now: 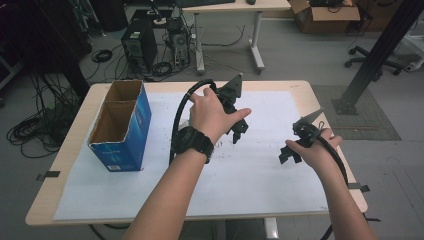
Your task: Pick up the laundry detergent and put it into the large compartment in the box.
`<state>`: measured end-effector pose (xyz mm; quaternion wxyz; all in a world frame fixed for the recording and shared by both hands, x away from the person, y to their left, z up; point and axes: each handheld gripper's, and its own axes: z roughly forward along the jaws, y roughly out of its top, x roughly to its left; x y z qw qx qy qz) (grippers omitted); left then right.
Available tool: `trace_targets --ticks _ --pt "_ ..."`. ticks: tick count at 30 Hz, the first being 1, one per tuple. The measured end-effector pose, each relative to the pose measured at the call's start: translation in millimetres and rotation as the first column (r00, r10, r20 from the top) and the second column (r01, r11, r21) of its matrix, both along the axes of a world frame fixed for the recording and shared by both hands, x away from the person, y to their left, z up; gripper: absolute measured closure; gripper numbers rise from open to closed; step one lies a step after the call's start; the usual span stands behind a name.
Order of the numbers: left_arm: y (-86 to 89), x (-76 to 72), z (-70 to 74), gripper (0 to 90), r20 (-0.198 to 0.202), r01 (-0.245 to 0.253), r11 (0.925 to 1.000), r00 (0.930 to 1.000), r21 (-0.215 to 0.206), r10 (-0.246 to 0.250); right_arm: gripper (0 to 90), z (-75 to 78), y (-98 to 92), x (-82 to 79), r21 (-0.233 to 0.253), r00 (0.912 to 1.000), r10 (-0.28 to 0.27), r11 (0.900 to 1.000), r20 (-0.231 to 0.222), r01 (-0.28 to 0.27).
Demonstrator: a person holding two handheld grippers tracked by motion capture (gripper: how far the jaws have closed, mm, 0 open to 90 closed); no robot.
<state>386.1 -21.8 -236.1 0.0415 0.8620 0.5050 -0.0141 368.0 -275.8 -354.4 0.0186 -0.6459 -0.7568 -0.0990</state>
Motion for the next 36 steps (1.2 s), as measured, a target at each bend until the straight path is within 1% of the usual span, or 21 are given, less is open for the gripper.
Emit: trace_targets --ticks 6,9,11,12,14,16,21,24,25,29,30,36 --pt "1.3 -0.8 1.8 4.6 0.001 0.003 1.0000 1.0000 0.000 -0.003 6.4 0.9 0.0 -0.1 -0.002 1.0000 -0.001 1.000 0.005 0.001" --pt "2.3 0.0 4.0 4.6 0.002 0.006 1.0000 1.0000 -0.006 -0.006 6.5 1.0 1.0 -0.1 0.003 1.0000 0.003 1.000 0.002 -0.003" --pt "2.2 0.4 6.2 4.7 0.005 0.006 1.0000 1.0000 -0.002 -0.006 6.5 1.0 1.5 0.1 -0.002 1.0000 0.006 1.000 -0.001 -0.006" --pt "2.2 0.4 7.1 4.6 0.010 0.006 0.9999 0.9999 -0.011 -0.006 6.5 0.8 1.4 0.5 0.000 1.0000 0.009 1.000 0.004 -0.009" --pt "2.1 0.7 7.8 4.6 0.006 0.015 0.9997 0.9999 -0.019 -0.015 6.4 1.2 1.9 1.8 0.000 1.0000 0.007 1.000 0.006 -0.007" --pt "1.8 1.7 8.3 4.6 0.006 0.018 0.9998 0.9998 -0.012 -0.018 6.5 0.8 2.4 2.3 0.003 1.0000 0.008 1.000 0.003 -0.008" --pt "3.1 2.6 10.5 4.7 0.008 0.019 0.9997 0.9998 -0.017 -0.018 6.5 0.6 2.8 3.1 -0.002 1.0000 0.007 1.000 0.005 -0.007" --pt "5.2 3.6 13.9 4.7 0.010 0.021 0.9997 0.9997 -0.016 -0.020 6.5 0.8 2.7 3.2 -0.002 0.9999 0.008 1.000 0.007 -0.008" --pt "7.0 3.9 16.9 4.7 0.015 0.017 0.9996 0.9998 -0.024 -0.016 6.5 1.3 2.4 3.2 -0.004 0.9999 0.008 1.000 0.007 -0.008" --pt "10.6 4.7 21.6 4.7 0.019 0.016 0.9996 0.9997 -0.021 -0.016 6.5 2.4 1.9 3.3 -0.005 1.0000 0.006 1.000 0.005 -0.006" --pt "13.2 4.9 24.1 4.6 0.022 0.013 0.9995 0.9997 -0.030 -0.012 6.5 2.7 1.7 3.4 -0.003 0.9999 0.007 1.000 0.010 -0.007" --pt "22.1 7.3 29.8 4.6 0.028 0.008 0.9997 0.9996 -0.025 -0.007 6.5 4.1 2.3 3.9 -0.003 0.9998 0.012 1.000 0.013 -0.012"
